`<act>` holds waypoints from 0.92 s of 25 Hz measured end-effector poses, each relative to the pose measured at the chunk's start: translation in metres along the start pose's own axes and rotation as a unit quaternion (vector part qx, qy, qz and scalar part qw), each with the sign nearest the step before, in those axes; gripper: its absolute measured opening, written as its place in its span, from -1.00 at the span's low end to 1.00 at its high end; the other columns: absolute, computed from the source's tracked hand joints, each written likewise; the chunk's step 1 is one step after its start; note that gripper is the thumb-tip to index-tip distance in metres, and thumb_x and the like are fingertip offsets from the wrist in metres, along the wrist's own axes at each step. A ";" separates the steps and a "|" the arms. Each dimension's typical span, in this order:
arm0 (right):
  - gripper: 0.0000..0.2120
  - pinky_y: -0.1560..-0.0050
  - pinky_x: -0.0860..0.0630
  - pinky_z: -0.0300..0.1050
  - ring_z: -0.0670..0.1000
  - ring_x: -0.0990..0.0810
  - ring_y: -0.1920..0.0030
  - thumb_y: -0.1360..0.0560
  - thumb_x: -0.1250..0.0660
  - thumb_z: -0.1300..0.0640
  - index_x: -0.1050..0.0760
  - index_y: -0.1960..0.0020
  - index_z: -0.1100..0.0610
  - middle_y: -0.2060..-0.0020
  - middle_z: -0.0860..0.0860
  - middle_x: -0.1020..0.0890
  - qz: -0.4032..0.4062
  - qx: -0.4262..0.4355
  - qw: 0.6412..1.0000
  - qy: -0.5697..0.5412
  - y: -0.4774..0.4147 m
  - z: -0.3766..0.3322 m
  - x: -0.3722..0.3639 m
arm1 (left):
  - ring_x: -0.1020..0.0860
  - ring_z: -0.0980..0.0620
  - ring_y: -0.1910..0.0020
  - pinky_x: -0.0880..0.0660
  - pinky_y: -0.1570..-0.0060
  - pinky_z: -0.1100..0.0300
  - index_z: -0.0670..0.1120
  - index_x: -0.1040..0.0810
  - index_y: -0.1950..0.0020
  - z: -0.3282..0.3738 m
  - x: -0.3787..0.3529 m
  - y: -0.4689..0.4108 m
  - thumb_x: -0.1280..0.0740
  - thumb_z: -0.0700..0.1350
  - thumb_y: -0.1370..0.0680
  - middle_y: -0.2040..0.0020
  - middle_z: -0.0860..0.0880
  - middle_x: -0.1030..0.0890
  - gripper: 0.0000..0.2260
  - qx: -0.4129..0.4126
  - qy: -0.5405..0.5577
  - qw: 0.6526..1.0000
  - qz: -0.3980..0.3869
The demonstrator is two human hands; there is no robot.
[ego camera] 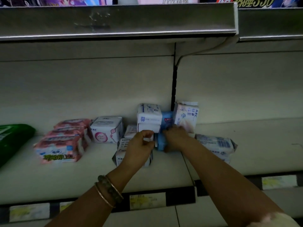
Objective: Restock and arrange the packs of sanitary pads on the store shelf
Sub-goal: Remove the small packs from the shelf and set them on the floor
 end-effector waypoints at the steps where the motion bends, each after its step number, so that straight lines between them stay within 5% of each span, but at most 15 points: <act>1: -0.52 -0.17 -0.38 0.01 0.13 -0.44 -0.19 -0.42 -0.37 -0.06 -0.41 -0.25 0.14 -0.19 0.13 -0.51 0.004 0.013 1.000 -0.001 0.000 -0.001 0.001 | -0.48 0.01 -0.17 -0.40 -0.23 0.17 -0.15 -0.49 -0.22 -0.001 0.001 0.001 -0.28 -0.32 -0.51 -0.17 -0.07 -0.53 -0.70 0.003 0.002 1.000 0.002; 7: -0.52 -0.04 -0.50 -0.08 0.04 -0.54 -0.03 -0.39 -0.44 0.01 -0.48 -0.25 0.15 -0.07 0.08 -0.60 -0.055 0.093 0.965 -0.240 0.018 0.006 0.015 | -0.49 -0.02 -0.13 -0.43 -0.20 0.11 -0.11 -0.48 -0.17 0.002 0.001 0.008 -0.31 -0.31 -0.50 -0.12 -0.06 -0.52 -0.73 0.001 0.004 1.000 0.001; 11: -0.81 0.12 -0.47 -0.12 -0.05 -0.56 0.16 -0.32 -0.43 0.01 -0.56 0.09 0.02 0.17 0.00 -0.62 -0.001 0.097 0.915 -0.391 0.043 0.017 0.037 | -0.53 -0.07 -0.02 -0.47 0.07 0.23 -0.06 -0.43 -0.26 0.002 -0.003 0.016 -0.32 -0.35 -0.47 -0.10 -0.08 -0.51 -0.60 0.000 -0.038 0.999 -0.015; 14: -0.81 0.28 -0.39 -0.38 -0.27 -0.51 0.32 -0.41 -0.40 0.17 -0.47 0.21 -0.10 0.29 -0.15 -0.56 0.034 0.102 0.880 -0.462 0.062 0.019 0.059 | -0.49 -0.02 -0.06 -0.49 -0.09 0.13 0.00 -0.35 -0.31 0.008 -0.002 0.023 -0.42 -0.31 -0.41 -0.22 -0.08 -0.41 -0.46 -0.031 -0.005 1.000 -0.004; 16: -0.82 0.32 -0.37 -0.44 -0.33 -0.50 0.36 -0.39 -0.40 0.16 -0.46 0.23 -0.09 0.31 -0.17 -0.55 0.046 0.113 0.872 -0.475 0.072 0.015 0.072 | -0.48 0.05 -0.07 -0.49 -0.05 0.28 0.03 -0.32 -0.23 0.019 0.001 0.030 -0.46 -0.29 -0.38 -0.20 -0.04 -0.41 -0.47 -0.060 0.031 0.998 0.012; 18: -0.91 0.24 -0.45 -0.32 -0.27 -0.54 0.30 -0.32 -0.36 0.09 -0.53 0.17 0.01 0.25 -0.08 -0.61 0.051 0.126 0.859 -0.493 0.082 0.011 0.081 | -0.51 0.20 0.01 -0.50 0.10 0.43 0.04 -0.29 -0.22 0.032 0.004 0.041 -0.46 -0.32 -0.38 -0.15 0.03 -0.43 -0.45 -0.069 0.097 0.993 -0.003; 23: -0.69 0.03 -0.55 -0.05 0.02 -0.63 0.07 -0.40 -0.36 0.08 -0.52 -0.11 0.16 0.05 0.07 -0.64 0.039 0.153 0.832 -0.531 0.104 0.001 0.090 | -0.58 0.33 0.14 -0.52 0.17 0.41 0.07 -0.41 -0.17 0.048 0.011 0.069 -0.42 -0.36 -0.39 -0.04 0.08 -0.57 -0.51 -0.071 0.183 0.980 -0.024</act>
Point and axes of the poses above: each hand's wrist, its own y-axis away from the middle knuckle, its own x-axis out of the back of the hand, z = x × y, the point moved 4 cm from there along -y, towards the middle knuckle
